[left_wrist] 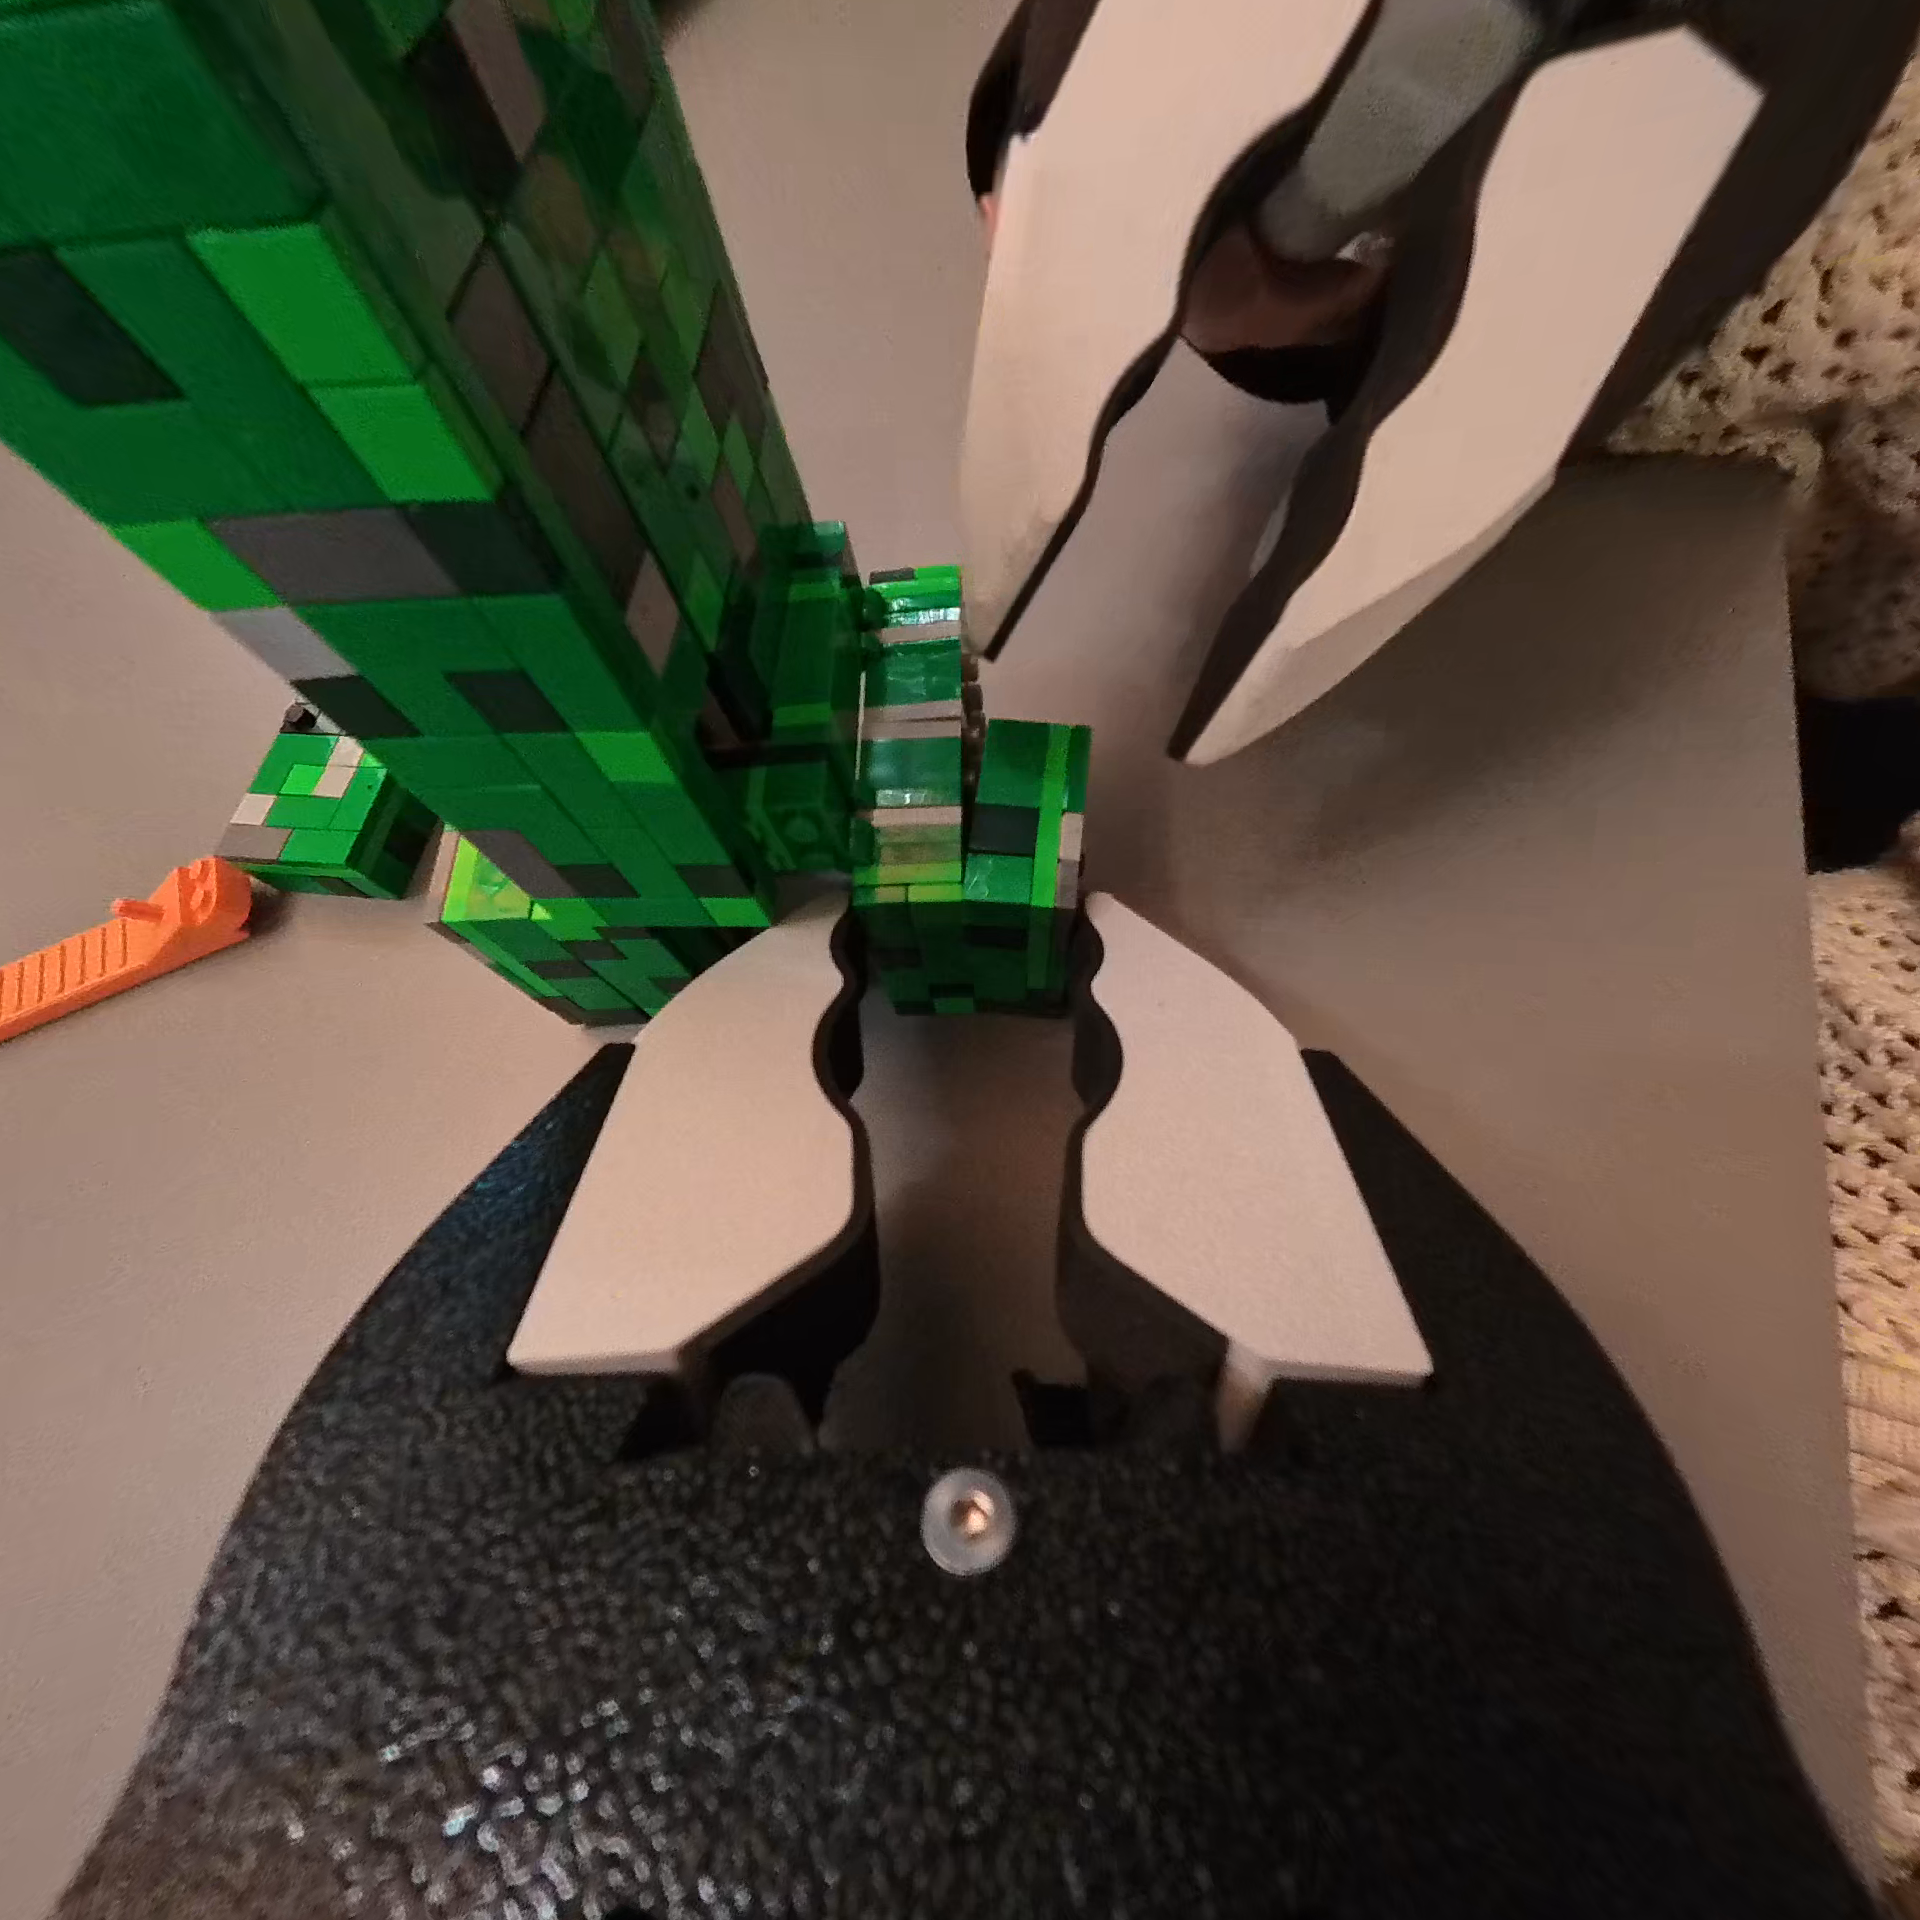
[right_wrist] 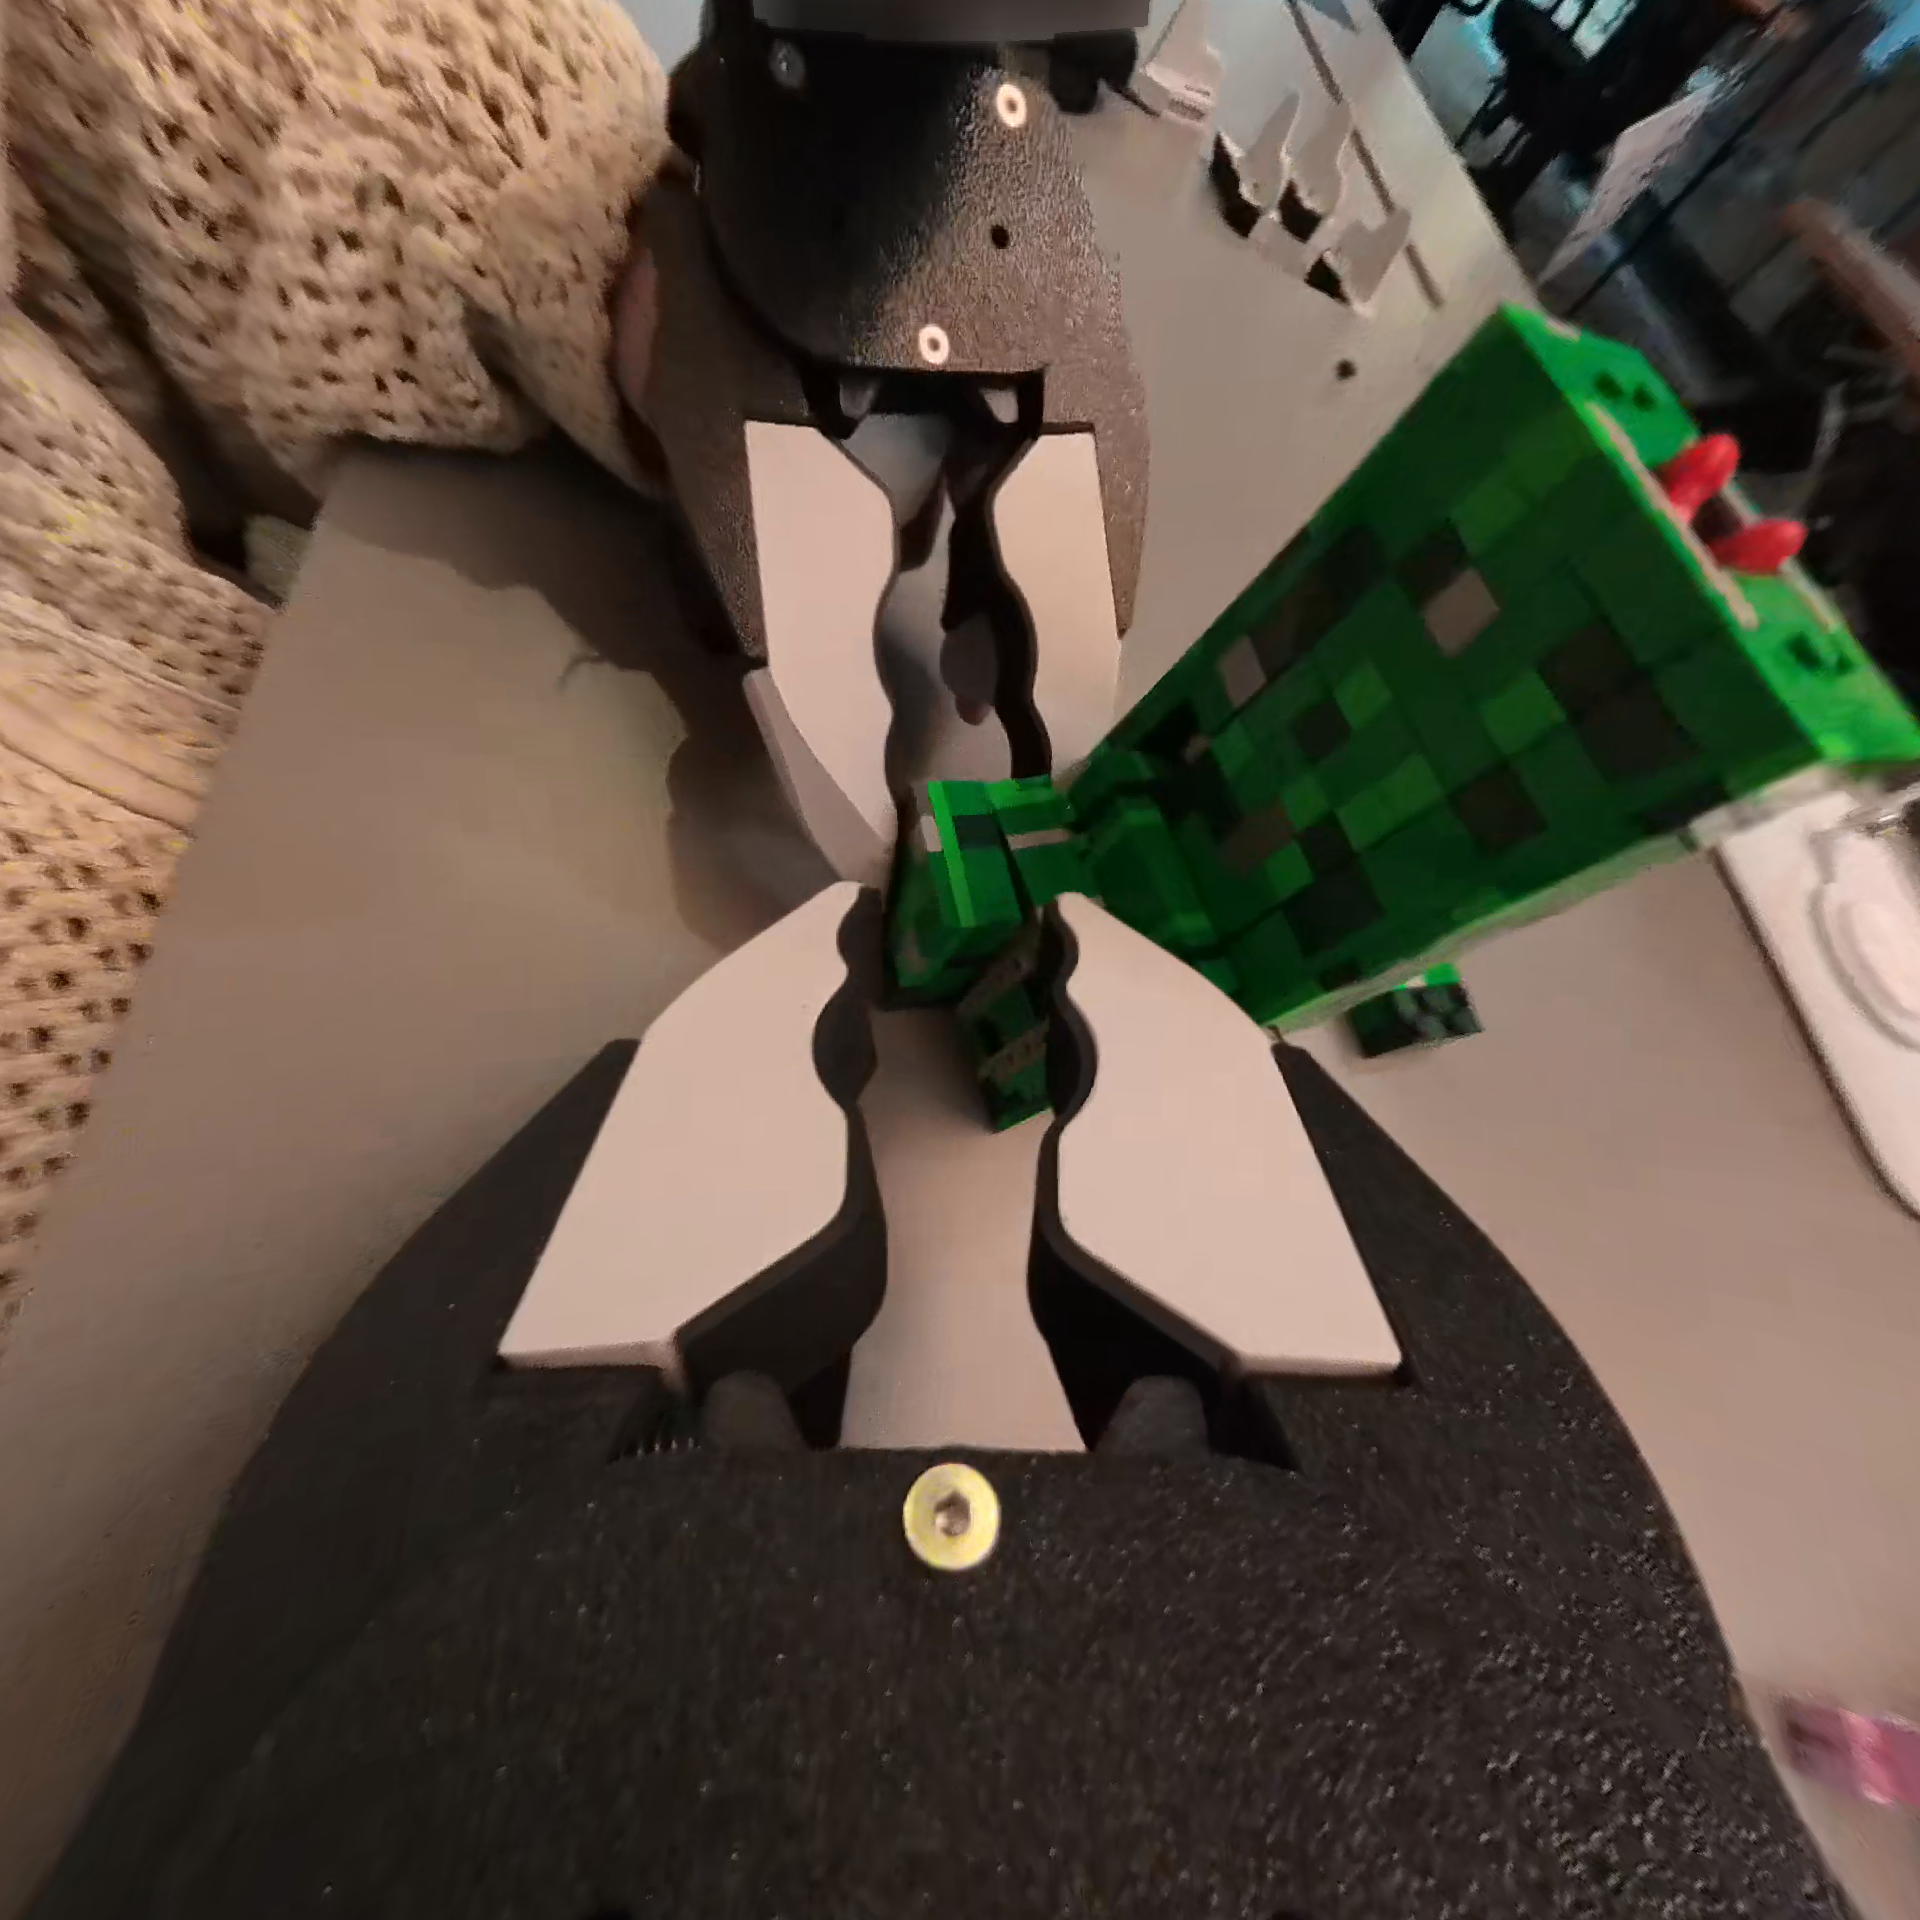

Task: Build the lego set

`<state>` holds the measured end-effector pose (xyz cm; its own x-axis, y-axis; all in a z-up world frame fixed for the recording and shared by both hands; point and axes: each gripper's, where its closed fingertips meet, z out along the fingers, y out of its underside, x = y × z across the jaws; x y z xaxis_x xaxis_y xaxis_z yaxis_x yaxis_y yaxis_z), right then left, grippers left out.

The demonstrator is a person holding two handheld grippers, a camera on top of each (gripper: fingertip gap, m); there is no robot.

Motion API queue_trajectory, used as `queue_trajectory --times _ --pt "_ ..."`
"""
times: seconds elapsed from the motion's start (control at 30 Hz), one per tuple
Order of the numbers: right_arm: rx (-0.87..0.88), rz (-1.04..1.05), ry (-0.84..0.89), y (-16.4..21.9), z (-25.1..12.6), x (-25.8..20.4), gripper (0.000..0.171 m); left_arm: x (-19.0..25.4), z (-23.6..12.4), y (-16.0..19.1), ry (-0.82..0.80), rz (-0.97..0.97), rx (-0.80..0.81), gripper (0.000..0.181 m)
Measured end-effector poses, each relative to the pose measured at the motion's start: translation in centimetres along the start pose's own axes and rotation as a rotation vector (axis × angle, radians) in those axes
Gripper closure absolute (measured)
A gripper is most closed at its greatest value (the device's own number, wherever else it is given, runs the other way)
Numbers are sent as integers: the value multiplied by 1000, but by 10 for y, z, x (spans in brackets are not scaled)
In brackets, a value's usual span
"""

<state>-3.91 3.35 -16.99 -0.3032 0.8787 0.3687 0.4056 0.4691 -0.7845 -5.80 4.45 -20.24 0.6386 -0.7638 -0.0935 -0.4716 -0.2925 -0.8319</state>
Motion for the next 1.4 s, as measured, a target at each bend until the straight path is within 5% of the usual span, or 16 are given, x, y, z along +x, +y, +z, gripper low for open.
queue_trajectory --times 0.47,1.4 --pt "-119 -231 110 8 18 4 144 0 1 1 7 -5 0 145" --pt "-80 -221 79 8 18 6 149 -4 9 12 -82 85 -70 134"
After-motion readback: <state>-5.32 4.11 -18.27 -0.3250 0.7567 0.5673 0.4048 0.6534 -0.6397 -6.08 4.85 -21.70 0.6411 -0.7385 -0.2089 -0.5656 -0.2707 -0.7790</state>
